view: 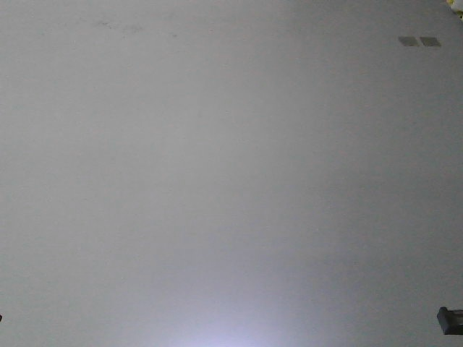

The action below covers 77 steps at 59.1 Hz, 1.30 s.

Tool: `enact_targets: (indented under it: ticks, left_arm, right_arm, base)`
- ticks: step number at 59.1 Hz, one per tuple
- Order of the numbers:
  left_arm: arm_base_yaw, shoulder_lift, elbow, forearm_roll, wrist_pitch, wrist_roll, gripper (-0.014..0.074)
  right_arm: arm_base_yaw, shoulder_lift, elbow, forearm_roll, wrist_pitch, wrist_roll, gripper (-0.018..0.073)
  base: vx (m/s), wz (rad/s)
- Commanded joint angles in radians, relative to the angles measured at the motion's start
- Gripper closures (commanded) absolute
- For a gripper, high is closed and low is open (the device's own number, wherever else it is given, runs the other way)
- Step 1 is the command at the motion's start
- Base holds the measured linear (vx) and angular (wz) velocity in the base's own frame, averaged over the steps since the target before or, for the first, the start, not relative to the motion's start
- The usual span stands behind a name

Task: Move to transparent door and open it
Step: 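Drive the base across the grey floor toward the glass door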

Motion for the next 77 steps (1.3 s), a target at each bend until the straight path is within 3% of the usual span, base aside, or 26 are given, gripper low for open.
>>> enact_targets:
  ticks: [1,39,77]
  left_arm:
    - [-0.003,-0.003,0.029,-0.009,-0.084,-0.007,0.0602]
    - [-0.003,-0.003,0.029,-0.009,-0.084,-0.007,0.0602]
    - [-0.003,-0.003,0.029,-0.009,-0.084,-0.007,0.0602]
  right_arm:
    - [-0.004,-0.015,0.015,-0.009,-0.084,-0.002,0.0567]
    - [-0.004,-0.015,0.015,-0.009,-0.084,-0.002,0.0567]
    - [-0.004,-0.015,0.015,-0.009,-0.084,-0.002,0.0567]
  base:
    - [0.13,0.04]
    - [0.23,-0.02]
    - [0.51,0.11]
